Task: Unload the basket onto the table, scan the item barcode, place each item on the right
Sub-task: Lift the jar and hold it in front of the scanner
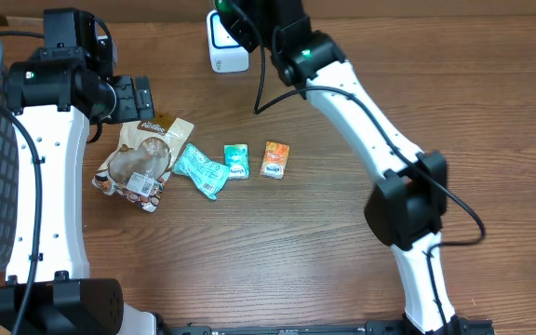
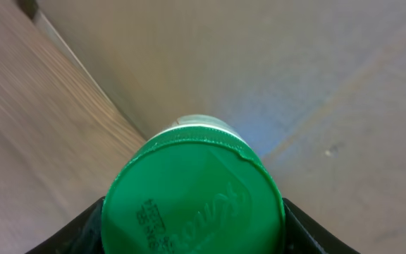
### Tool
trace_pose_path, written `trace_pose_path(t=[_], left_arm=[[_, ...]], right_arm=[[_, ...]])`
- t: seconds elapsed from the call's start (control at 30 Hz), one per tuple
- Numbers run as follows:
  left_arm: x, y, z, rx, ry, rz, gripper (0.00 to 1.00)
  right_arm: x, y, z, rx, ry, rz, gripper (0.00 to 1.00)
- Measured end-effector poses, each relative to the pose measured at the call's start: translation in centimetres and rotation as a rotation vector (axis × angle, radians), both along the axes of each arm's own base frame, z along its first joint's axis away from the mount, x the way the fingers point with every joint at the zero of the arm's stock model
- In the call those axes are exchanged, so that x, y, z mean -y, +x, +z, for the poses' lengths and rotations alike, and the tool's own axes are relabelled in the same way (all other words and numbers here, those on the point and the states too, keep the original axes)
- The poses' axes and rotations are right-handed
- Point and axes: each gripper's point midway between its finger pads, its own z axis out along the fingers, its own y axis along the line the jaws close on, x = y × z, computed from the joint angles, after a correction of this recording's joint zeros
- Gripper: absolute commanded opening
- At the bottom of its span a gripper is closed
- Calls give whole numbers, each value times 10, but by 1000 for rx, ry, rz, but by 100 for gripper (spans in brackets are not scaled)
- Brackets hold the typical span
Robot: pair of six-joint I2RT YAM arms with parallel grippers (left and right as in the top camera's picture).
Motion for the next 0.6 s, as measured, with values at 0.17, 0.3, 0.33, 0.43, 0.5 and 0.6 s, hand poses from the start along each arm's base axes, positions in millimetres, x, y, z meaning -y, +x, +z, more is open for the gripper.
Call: trace_pose_path(t=[0.17, 0.3, 0.33, 0.43, 0.5, 0.6], left_arm=[[0, 0, 0, 0, 0, 0, 100], [0, 0, 0, 0, 0, 0, 100], [0, 0, 0, 0, 0, 0, 100], [0, 0, 0, 0, 0, 0, 100], [0, 0, 0, 0, 0, 0, 100], [0, 0, 0, 0, 0, 0, 100]], right_arm=[[-7, 21, -42, 96, -141, 41, 22], [-12, 32, -60, 174, -227, 73, 22], [-13, 33, -61, 191, -247, 80, 22], [-14, 36, -62, 256, -323, 109, 22], [-15, 37, -60, 304, -383, 130, 22], [-15, 38, -57, 361, -466, 160, 22]])
